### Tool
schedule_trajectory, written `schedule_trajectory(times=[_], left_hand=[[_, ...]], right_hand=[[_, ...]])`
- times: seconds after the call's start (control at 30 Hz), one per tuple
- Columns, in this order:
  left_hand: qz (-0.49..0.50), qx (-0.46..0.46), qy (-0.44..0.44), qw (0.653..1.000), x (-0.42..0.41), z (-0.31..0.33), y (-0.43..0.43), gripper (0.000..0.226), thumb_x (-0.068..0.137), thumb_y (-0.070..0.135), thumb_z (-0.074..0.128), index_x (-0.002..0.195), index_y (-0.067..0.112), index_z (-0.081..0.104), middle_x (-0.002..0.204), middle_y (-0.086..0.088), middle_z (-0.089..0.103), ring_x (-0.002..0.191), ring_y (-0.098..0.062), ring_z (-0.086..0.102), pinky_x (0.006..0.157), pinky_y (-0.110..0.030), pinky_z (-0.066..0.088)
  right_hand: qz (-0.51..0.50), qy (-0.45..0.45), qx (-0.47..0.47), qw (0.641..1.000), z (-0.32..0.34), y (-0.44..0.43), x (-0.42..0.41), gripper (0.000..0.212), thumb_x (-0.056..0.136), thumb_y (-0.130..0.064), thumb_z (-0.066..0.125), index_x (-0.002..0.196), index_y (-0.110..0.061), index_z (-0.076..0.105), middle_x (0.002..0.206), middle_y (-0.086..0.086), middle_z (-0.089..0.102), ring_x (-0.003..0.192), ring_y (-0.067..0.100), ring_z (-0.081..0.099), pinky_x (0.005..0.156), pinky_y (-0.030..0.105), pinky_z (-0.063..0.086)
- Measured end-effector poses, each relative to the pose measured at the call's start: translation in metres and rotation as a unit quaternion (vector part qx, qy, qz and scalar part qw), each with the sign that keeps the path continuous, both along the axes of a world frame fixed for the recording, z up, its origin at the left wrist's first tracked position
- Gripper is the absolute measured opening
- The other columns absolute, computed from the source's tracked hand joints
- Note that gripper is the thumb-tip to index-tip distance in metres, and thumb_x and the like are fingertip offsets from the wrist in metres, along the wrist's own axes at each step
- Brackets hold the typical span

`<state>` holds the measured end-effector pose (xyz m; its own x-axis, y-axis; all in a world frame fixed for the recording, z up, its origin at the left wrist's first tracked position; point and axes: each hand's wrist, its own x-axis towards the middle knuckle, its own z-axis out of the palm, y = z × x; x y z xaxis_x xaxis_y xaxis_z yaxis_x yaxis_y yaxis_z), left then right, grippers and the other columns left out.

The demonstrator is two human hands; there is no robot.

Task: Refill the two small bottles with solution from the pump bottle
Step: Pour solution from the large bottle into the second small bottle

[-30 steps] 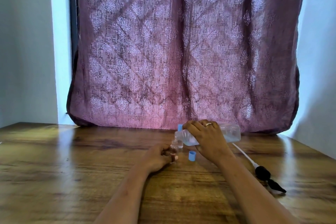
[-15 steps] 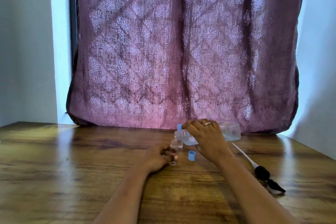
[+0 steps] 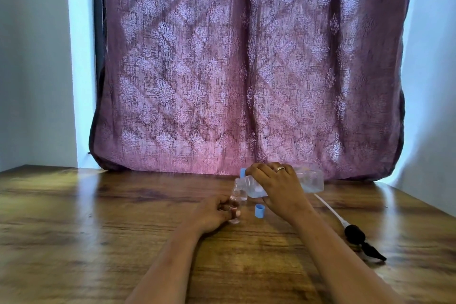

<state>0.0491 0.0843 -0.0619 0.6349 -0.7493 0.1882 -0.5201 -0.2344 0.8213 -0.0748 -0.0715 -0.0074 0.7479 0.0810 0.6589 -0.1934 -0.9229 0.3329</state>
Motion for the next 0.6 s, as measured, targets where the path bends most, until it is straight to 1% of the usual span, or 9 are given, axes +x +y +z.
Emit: schedule_trajectory(times=[0.07,0.13,0.23,0.33,0.43,0.6], left_hand=[[0.002,0.001,0.003,1.000,0.0013,-0.0009,-0.0002,0.014,0.083,0.034,0.070,0.093,0.040,0.063,0.093,0.014,0.069,0.091,-0.002,0.062,0.081,-0.022,0.047],[0.005,-0.004,0.003,1.000,0.0029,-0.0021,-0.0006,0.013,0.082,0.034,0.071,0.092,0.039,0.064,0.091,0.013,0.069,0.091,-0.003,0.063,0.084,-0.023,0.048],[0.005,-0.004,-0.003,1.000,0.0040,-0.0033,-0.0011,0.012,0.081,0.033,0.072,0.087,0.041,0.064,0.091,0.013,0.070,0.090,-0.003,0.063,0.083,-0.023,0.050],[0.004,-0.014,0.002,1.000,0.0041,-0.0043,-0.0023,0.016,0.080,0.033,0.073,0.094,0.038,0.066,0.097,0.007,0.073,0.095,-0.010,0.066,0.091,-0.029,0.051],[0.004,-0.018,0.003,1.000,0.0042,-0.0047,-0.0027,0.016,0.080,0.033,0.073,0.093,0.039,0.066,0.097,0.007,0.073,0.095,-0.010,0.066,0.090,-0.029,0.051],[0.006,-0.015,0.005,1.000,0.0053,-0.0052,-0.0031,0.018,0.080,0.033,0.074,0.096,0.037,0.066,0.098,0.007,0.073,0.095,-0.010,0.066,0.090,-0.030,0.052]], right_hand=[[0.001,-0.007,0.009,1.000,-0.0013,-0.0008,-0.0001,0.075,0.048,-0.019,0.086,0.113,-0.031,0.050,0.111,-0.012,0.061,0.087,0.019,0.061,0.071,0.033,0.047],[0.001,-0.016,0.014,1.000,-0.0018,-0.0022,-0.0012,0.075,0.048,-0.020,0.086,0.113,-0.032,0.049,0.110,-0.012,0.062,0.085,0.019,0.062,0.069,0.033,0.047],[0.010,-0.022,0.016,1.000,-0.0012,-0.0040,-0.0030,0.072,0.051,-0.018,0.085,0.112,-0.031,0.049,0.108,-0.011,0.063,0.083,0.020,0.062,0.069,0.035,0.047],[0.010,-0.034,0.020,0.999,0.0004,-0.0033,-0.0041,0.068,0.052,-0.015,0.085,0.111,-0.028,0.056,0.106,-0.010,0.064,0.082,0.021,0.063,0.069,0.035,0.048],[0.011,-0.039,0.020,0.999,0.0018,-0.0024,-0.0049,0.066,0.051,-0.010,0.083,0.110,-0.025,0.059,0.105,-0.008,0.066,0.080,0.022,0.063,0.069,0.035,0.048],[0.007,-0.030,0.022,0.999,0.0023,-0.0029,-0.0059,0.063,0.058,-0.009,0.080,0.115,-0.026,0.057,0.112,-0.009,0.063,0.087,0.022,0.062,0.074,0.036,0.046]])
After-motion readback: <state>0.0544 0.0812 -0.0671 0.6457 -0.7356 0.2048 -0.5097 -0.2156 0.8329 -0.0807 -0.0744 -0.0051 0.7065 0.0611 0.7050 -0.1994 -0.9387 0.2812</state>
